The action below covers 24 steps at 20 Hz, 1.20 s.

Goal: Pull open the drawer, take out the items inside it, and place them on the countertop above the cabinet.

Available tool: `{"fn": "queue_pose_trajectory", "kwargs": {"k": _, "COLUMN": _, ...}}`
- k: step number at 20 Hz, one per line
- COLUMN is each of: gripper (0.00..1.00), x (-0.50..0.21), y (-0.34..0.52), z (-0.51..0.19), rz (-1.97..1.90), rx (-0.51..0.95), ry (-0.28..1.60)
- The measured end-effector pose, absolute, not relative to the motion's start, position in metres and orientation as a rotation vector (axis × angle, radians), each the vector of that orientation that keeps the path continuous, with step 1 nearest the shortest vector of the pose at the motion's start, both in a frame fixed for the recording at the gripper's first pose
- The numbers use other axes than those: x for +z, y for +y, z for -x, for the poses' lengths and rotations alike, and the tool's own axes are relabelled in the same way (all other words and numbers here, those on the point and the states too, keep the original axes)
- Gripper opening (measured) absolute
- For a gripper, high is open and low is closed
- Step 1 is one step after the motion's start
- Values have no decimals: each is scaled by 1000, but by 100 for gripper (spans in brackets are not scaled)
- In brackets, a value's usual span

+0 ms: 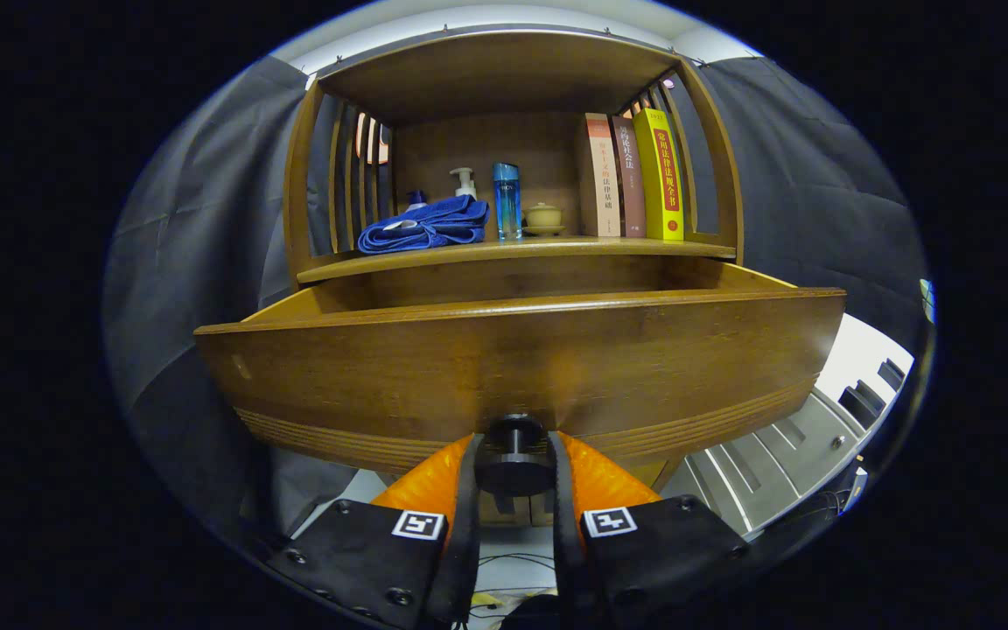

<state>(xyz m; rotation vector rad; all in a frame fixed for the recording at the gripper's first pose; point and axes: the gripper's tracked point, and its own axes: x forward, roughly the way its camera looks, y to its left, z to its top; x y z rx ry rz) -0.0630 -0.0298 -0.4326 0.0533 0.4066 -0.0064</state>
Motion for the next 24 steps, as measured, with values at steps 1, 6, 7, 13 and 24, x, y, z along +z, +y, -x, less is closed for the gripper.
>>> {"fn": "queue_pose_trajectory", "kwargs": {"k": 1, "gripper": 45, "x": -432, "y": -30, "z": 66, "rz": -49, "rx": -7, "ry": 407}}
{"fn": "queue_pose_trajectory", "kwargs": {"k": 6, "gripper": 44, "x": -432, "y": -30, "z": 70, "rz": -61, "rx": -4, "ry": 403}}
{"fn": "queue_pose_trajectory", "kwargs": {"k": 7, "gripper": 49, "x": -434, "y": -32, "z": 72, "rz": -69, "rx": -18, "ry": 425}}
{"fn": "queue_pose_trajectory", "kwargs": {"k": 13, "gripper": 99, "x": -373, "y": -53, "z": 78, "rz": -122, "rx": -62, "ry": 384}}
{"fn": "queue_pose_trajectory", "kwargs": {"k": 24, "gripper": 99, "x": -272, "y": -63, "z": 31, "rz": -98, "rx": -44, "ry": 367}}
